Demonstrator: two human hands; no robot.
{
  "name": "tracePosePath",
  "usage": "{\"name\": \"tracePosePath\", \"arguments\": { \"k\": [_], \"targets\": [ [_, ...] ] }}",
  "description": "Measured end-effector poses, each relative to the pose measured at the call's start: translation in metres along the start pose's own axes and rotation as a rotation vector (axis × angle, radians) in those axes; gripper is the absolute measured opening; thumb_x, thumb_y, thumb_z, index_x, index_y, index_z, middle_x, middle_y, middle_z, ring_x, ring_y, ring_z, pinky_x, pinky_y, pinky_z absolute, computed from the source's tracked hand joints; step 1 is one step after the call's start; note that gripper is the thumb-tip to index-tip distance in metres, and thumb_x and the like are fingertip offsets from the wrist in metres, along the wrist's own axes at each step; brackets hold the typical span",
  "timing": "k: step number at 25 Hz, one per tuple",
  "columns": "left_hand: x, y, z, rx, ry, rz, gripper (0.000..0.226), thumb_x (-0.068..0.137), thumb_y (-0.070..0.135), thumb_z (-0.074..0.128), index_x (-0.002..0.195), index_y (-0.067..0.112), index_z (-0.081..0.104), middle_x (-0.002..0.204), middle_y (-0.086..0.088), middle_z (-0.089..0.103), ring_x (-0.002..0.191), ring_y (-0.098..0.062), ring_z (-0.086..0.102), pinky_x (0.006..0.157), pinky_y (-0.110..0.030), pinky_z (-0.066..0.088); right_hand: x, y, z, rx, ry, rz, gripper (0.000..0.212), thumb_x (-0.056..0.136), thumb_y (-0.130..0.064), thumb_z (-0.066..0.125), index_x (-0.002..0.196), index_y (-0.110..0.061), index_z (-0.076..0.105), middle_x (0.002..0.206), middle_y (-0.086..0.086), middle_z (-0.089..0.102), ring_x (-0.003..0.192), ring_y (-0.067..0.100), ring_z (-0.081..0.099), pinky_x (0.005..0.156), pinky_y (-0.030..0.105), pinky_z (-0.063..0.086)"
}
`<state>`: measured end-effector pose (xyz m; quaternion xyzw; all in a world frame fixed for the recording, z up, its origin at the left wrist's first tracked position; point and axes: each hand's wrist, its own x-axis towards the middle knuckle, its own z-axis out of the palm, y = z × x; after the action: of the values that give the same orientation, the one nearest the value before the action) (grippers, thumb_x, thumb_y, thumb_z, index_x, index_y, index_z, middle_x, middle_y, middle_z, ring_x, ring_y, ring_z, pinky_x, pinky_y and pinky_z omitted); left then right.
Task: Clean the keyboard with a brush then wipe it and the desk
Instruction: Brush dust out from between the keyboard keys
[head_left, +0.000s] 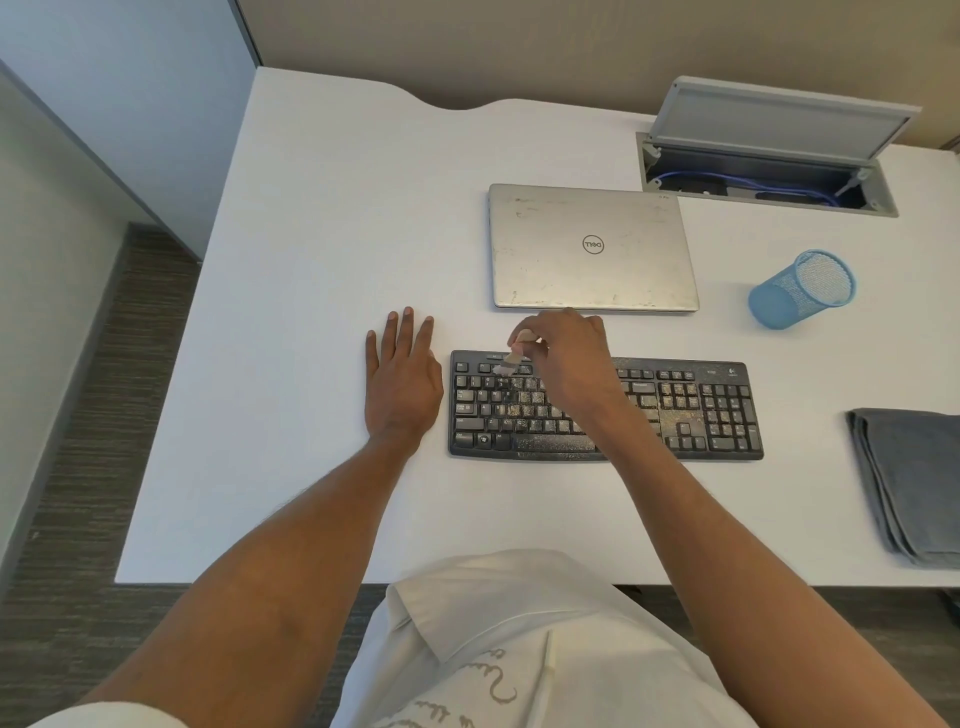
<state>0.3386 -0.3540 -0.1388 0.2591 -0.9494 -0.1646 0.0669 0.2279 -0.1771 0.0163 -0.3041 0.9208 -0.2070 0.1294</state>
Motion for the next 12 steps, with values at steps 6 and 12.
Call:
{"name": "tracePosePath", "arguments": {
  "k": [6,12],
  "targets": [
    [0.0,0.001,0.0,0.002,-0.002,-0.004,0.058,0.107,0.024,0.029,0.165,0.021,0.034,0.176,-0.005,0.023,0.165,-0.023,0.011,0.134,-0.049,0.004,-0.003,0.016,-0.012,-0.271,0.03,0.049,0.023,0.092,-0.005,0.064,0.087,-0.026,0.072,0.086,-0.009,0.069,0.093,0.017,0.056,0.082,0.028,0.019],
    [0.0,0.001,0.001,-0.002,0.007,0.001,0.057,0.108,0.024,0.03,0.164,0.021,0.035,0.176,-0.006,0.024,0.164,-0.024,0.012,0.134,-0.05,0.005,0.002,-0.01,0.0,0.039,0.028,-0.019,0.019,0.101,-0.017,0.06,0.089,-0.024,0.074,0.086,-0.014,0.069,0.091,0.012,0.055,0.083,0.029,0.02]
  ]
}}
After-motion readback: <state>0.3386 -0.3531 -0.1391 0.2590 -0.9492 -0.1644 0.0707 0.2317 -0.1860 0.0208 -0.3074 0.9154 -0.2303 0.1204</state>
